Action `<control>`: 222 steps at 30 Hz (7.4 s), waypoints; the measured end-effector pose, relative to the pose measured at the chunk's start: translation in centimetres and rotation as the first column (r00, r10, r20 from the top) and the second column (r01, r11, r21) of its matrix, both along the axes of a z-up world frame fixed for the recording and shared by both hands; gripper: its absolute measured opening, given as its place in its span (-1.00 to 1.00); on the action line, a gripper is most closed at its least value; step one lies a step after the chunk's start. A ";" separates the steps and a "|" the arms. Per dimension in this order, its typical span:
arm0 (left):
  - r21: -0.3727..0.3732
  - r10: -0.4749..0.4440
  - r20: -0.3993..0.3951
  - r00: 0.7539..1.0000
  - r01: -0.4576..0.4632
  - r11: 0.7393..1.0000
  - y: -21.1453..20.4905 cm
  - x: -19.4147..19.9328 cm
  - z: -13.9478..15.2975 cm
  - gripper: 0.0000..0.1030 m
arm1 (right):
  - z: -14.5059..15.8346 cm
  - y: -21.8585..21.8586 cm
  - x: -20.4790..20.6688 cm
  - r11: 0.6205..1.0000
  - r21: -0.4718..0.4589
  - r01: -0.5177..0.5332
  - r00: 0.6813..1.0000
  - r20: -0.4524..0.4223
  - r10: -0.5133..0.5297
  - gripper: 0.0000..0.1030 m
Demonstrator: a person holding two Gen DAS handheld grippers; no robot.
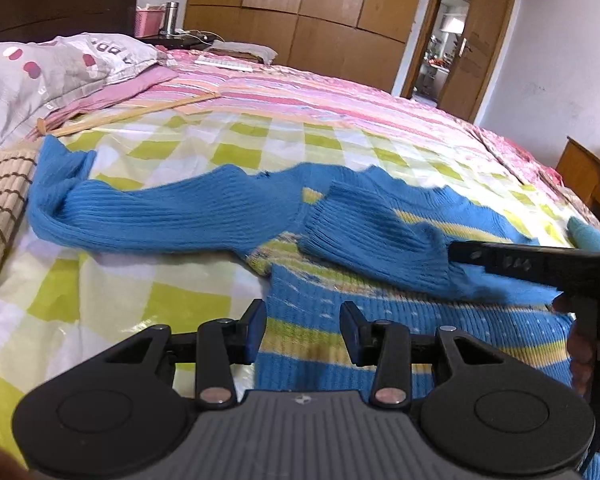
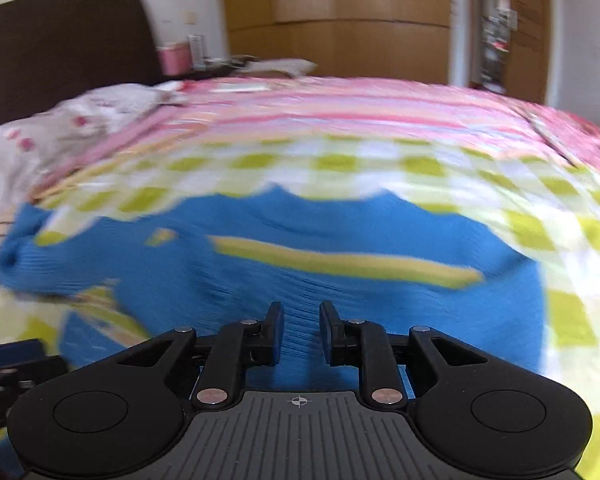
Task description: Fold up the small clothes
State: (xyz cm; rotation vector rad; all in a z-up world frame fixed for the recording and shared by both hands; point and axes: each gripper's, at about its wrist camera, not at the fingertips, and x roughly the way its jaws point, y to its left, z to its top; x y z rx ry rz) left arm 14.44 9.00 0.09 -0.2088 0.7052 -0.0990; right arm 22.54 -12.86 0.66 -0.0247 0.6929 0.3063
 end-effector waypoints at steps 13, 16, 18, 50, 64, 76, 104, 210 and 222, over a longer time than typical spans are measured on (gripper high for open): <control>-0.023 0.094 0.007 0.996 -0.094 0.995 3.5 0.2 0.2 -0.10 | -2.1 8.4 1.4 0.958 -0.143 -0.248 0.969 -0.025 0.247 -0.48; -0.032 0.105 0.011 0.994 -0.104 0.994 4.0 0.2 0.3 -0.10 | -1.9 8.5 1.3 0.962 -0.142 -0.235 0.972 -0.026 0.234 -0.79; -0.034 0.110 0.017 0.994 -0.109 0.993 4.2 0.2 0.4 -0.10 | -1.5 8.7 0.9 0.961 -0.135 -0.241 0.970 -0.017 0.241 -0.88; -0.022 0.407 -0.008 0.913 -0.407 0.913 12.9 3.0 -1.6 -0.10 | 3.4 18.7 4.5 0.911 0.070 -0.407 0.906 -0.093 0.412 -0.72; 0.013 0.417 -0.023 0.908 -0.417 0.909 13.5 2.4 -1.8 -0.10 | 0.5 28.9 11.6 0.897 0.183 -0.402 0.873 -0.220 0.436 -0.62; -0.006 0.428 -0.031 0.903 -0.428 0.904 14.5 2.2 -2.4 -0.10 | -1.7 31.2 14.5 0.895 0.302 -0.330 0.862 -0.291 0.416 -0.54; 0.007 0.431 -0.021 0.902 -0.431 0.902 14.2 2.0 -2.2 -0.11 | -2.1 32.5 15.2 0.871 0.377 -0.316 0.819 -0.356 0.451 -0.94; 0.272 -0.070 0.157 0.985 0.025 0.962 -8.5 3.1 2.2 -0.08 | 0.8 -19.7 1.9 0.731 0.583 0.354 0.931 -0.293 -0.217 -0.87; 0.330 -0.052 0.059 0.997 0.030 0.943 -8.2 5.4 -0.3 -0.01 | -0.9 -18.4 2.1 0.859 0.340 0.384 0.913 -0.281 -0.297 -0.78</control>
